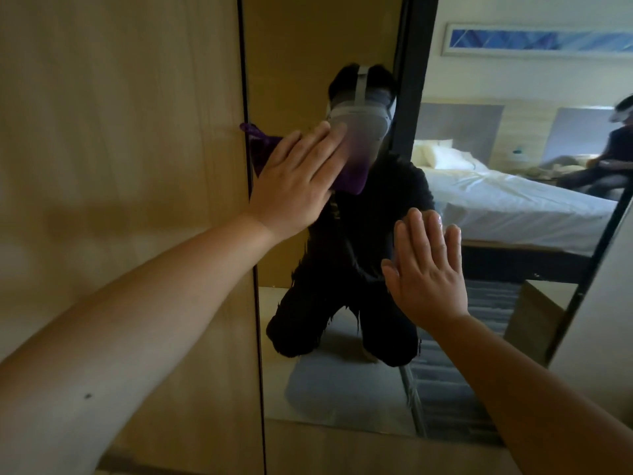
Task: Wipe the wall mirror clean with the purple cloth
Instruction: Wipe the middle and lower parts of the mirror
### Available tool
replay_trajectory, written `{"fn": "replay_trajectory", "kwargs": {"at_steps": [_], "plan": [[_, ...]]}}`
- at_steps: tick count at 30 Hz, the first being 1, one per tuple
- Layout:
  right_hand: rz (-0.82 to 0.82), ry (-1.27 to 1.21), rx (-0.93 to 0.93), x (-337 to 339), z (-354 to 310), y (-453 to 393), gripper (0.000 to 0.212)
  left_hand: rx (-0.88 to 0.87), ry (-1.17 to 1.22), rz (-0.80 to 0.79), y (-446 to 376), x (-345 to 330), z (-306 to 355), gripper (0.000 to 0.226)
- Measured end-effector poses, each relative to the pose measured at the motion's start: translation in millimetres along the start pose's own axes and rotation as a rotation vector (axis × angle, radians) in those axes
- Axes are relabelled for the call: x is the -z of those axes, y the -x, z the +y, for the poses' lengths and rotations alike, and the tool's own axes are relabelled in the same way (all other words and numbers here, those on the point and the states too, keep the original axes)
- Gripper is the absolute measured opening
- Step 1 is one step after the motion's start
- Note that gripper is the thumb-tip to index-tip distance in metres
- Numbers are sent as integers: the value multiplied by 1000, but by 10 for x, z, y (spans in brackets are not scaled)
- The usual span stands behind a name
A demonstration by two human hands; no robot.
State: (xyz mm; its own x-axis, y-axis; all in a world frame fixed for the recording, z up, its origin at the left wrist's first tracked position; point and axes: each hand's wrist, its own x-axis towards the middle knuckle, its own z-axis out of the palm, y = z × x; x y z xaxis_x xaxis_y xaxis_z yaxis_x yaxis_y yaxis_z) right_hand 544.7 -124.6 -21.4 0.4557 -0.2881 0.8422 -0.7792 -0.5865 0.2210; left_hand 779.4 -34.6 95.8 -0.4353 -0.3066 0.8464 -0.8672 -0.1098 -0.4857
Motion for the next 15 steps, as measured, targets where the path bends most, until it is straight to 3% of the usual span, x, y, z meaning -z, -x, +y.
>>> {"fn": "replay_trajectory", "kwargs": {"at_steps": [9,15], "plan": [[118,-37,17,-132,29,14,68,-105,42,-30,1623,-361,658,58],[126,-35,16,-155,24,7,67,-162,-26,-190,2690,-530,973,60]]}}
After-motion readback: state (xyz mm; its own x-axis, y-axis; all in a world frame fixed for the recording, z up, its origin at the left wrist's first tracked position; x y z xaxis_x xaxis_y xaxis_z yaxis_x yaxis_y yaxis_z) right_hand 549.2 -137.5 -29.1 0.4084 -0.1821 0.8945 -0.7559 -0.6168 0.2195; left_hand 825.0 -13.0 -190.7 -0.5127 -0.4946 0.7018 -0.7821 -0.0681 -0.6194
